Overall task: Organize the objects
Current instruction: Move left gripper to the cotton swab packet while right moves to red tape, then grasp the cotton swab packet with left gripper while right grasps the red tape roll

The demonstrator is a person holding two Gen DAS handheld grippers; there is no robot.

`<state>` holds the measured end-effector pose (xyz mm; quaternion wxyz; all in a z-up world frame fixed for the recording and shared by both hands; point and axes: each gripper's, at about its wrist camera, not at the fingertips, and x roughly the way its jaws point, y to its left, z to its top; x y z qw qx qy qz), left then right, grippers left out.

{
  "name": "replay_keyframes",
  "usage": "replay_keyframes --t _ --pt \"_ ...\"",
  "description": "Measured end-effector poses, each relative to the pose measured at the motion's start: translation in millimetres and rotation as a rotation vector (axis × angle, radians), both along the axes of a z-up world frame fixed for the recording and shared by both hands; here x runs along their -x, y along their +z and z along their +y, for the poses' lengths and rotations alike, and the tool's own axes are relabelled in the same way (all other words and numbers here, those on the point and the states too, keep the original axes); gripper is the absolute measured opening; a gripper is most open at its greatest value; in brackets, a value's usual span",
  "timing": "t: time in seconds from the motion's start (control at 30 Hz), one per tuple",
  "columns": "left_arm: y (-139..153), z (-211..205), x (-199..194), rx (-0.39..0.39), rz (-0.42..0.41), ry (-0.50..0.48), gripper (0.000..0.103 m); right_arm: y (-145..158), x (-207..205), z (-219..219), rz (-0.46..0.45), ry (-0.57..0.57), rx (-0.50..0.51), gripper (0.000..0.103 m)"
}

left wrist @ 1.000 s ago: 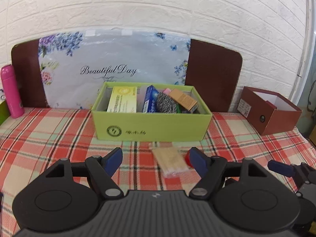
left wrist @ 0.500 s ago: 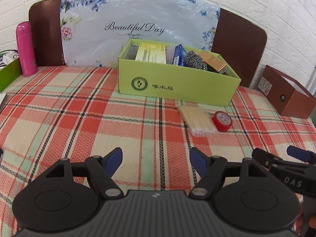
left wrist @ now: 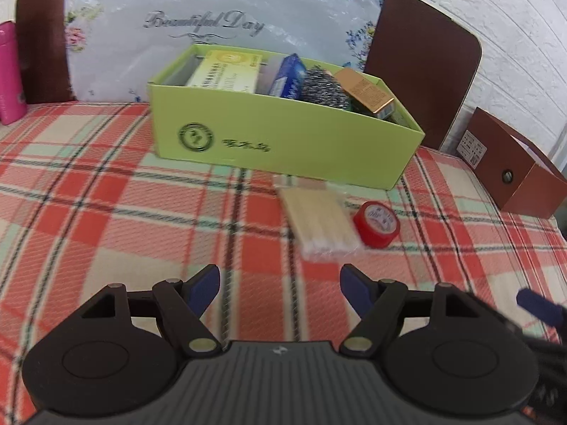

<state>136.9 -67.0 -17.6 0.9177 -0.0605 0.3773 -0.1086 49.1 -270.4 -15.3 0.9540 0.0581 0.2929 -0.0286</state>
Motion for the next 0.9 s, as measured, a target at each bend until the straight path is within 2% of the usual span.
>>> replay_keyframes --t 0.3,0.37,0.4,0.5,0.63,0.73,0.9 --pt "-22 -39 -49 -0.030 -0.014 -0.026 0.076 -7 1 -22 0.009 -0.019 -0.060 0.103" --pt "-25 -35 -51 -0.035 -0.033 -0.025 0.053 -9 1 -24 0.016 -0.022 -0.070 0.103" --pt "-24 -30 -50 -0.025 -0.040 -0.037 0.032 -10 1 -24 0.015 -0.018 -0.074 0.103" --pt "-21 -6 -42 0.046 -0.021 -0.033 0.021 -12 -2 -21 0.006 0.037 -0.075 0.103" --pt "-20 22 -21 0.028 -0.040 -0.001 0.020 -14 -17 -6 0.005 0.115 -0.058 0.101" --pt "-19 39 -13 0.045 -0.022 0.008 0.020 -16 -38 9 0.016 0.160 -0.019 0.090" --pt "-19 56 -3 0.039 -0.007 0.025 0.020 -25 -76 26 0.035 0.174 0.000 0.081"
